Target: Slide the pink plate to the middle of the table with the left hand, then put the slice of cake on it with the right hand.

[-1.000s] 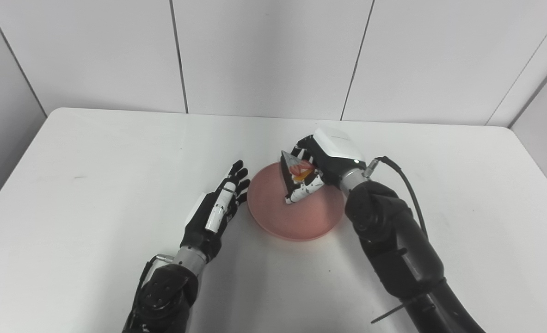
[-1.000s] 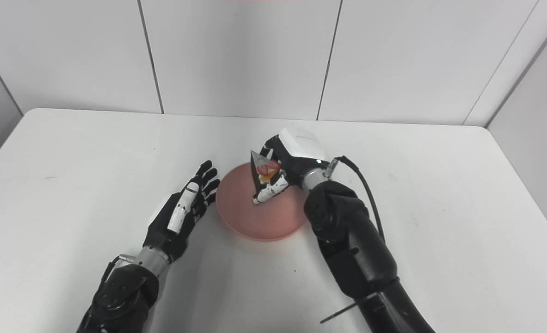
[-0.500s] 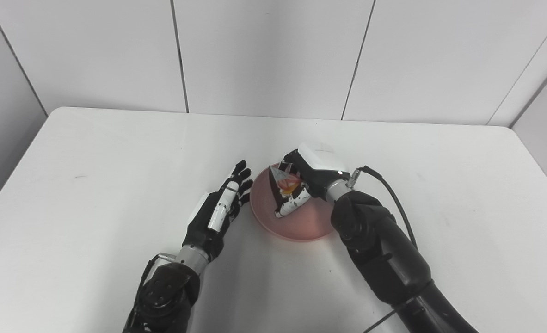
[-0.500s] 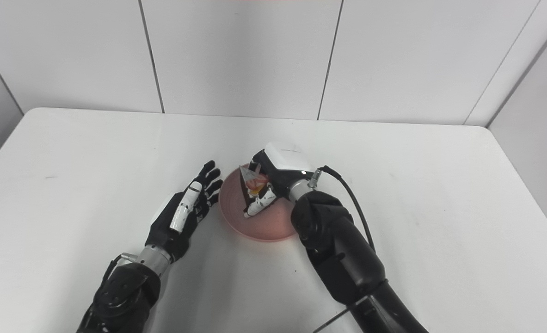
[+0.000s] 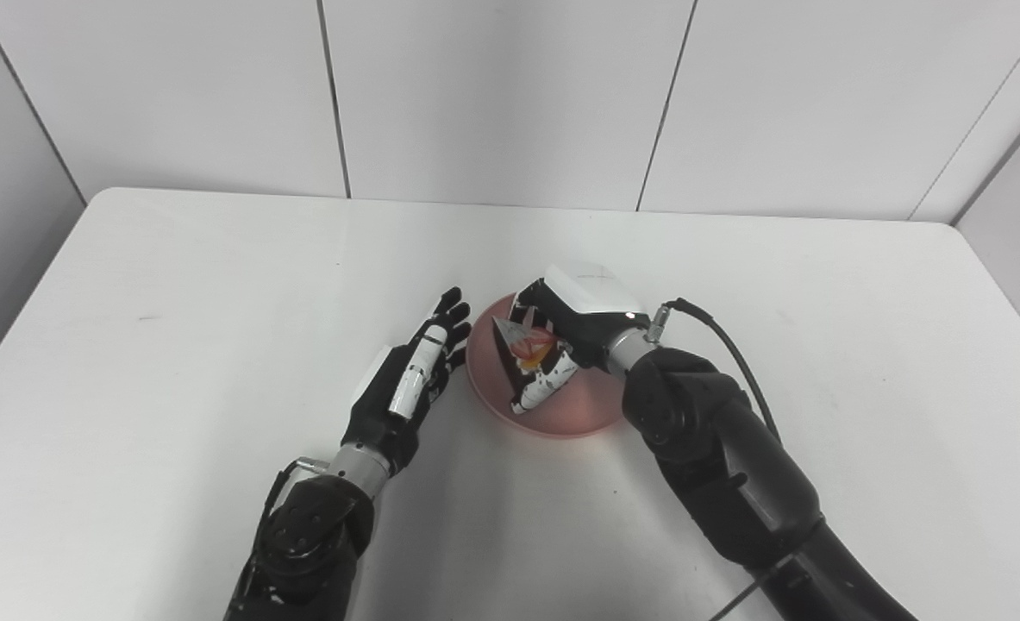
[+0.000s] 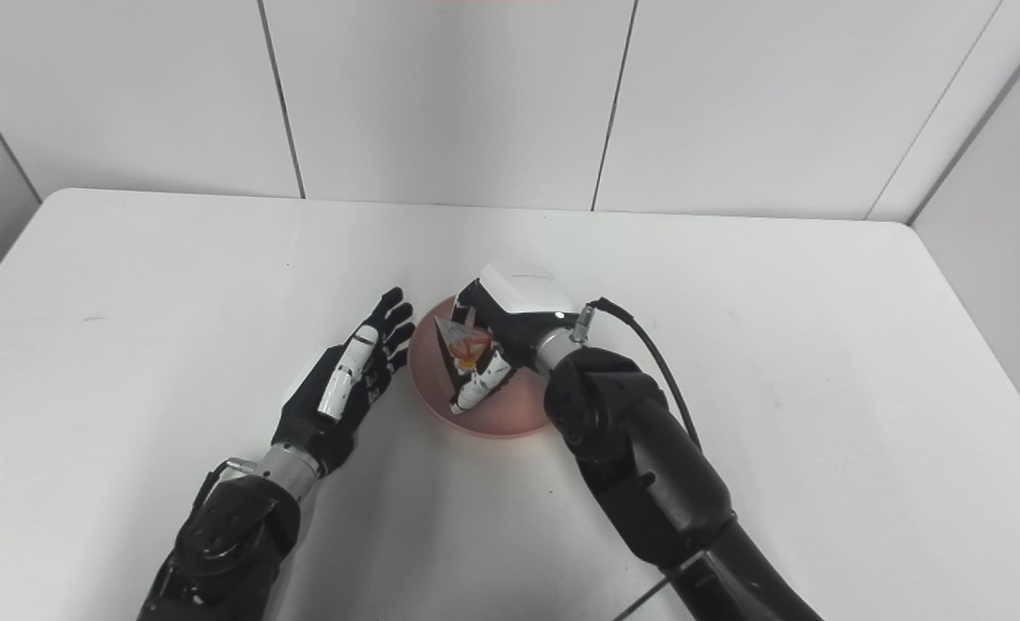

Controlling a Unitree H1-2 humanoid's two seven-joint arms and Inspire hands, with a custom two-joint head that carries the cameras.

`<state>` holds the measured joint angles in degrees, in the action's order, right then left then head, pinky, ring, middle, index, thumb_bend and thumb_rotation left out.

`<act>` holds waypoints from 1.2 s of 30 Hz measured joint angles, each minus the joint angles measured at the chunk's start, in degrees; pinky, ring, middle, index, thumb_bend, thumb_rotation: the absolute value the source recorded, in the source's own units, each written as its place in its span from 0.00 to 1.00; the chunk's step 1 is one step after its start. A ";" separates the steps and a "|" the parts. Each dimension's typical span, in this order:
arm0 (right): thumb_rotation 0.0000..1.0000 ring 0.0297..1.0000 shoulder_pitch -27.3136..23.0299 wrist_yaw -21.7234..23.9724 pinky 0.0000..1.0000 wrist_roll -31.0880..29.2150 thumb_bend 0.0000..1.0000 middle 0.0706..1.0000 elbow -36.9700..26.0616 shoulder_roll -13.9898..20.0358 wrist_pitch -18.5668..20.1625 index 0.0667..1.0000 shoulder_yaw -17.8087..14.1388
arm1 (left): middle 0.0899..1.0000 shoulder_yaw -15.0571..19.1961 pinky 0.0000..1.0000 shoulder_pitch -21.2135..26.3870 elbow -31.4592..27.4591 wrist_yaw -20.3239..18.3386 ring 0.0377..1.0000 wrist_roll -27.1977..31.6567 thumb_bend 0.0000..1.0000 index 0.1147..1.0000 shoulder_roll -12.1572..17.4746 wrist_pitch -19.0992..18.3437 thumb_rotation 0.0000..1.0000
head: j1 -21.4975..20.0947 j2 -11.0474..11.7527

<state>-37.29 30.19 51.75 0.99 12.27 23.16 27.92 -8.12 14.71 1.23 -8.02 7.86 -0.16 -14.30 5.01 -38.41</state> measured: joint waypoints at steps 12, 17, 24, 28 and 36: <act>0.63 0.58 -0.76 9.53 0.43 4.38 0.87 0.68 -2.41 1.16 2.36 0.82 1.26 | 0.99 0.01 0.94 0.01 -0.38 0.04 0.97 -0.03 0.37 0.98 0.02 -0.48 1.00 | -0.26 -0.09; 0.89 0.74 -1.83 12.09 0.57 6.56 0.91 0.84 -2.50 1.53 2.60 0.90 2.35 | 0.98 0.02 0.93 0.02 -0.38 0.07 0.97 -0.04 0.39 0.97 0.02 -0.48 1.00 | -0.53 -0.18; 0.99 0.84 -1.74 12.10 0.76 6.54 0.90 0.92 -2.89 2.24 2.45 0.97 2.22 | 0.99 0.10 0.93 0.02 -0.33 0.10 0.97 -0.04 0.39 0.97 0.02 -0.48 1.00 | -0.70 -0.18; 0.99 0.83 -0.85 11.38 0.80 5.80 0.88 0.89 -4.15 2.45 2.38 0.95 1.00 | 0.99 0.09 0.94 0.02 -0.32 0.05 0.97 -0.03 0.40 0.98 0.09 -0.48 1.00 | -0.97 -0.26; 0.99 0.82 0.99 8.96 0.83 5.75 0.85 0.85 -10.83 3.42 1.85 0.92 -0.82 | 0.98 0.10 0.94 0.01 -0.52 -0.04 0.96 -0.02 0.39 0.97 0.21 -0.51 1.00 | -1.76 -0.26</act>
<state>-36.31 39.15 57.50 -9.85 15.69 25.01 27.10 -8.01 14.72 0.71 -8.06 7.83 0.05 -14.81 3.25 -38.67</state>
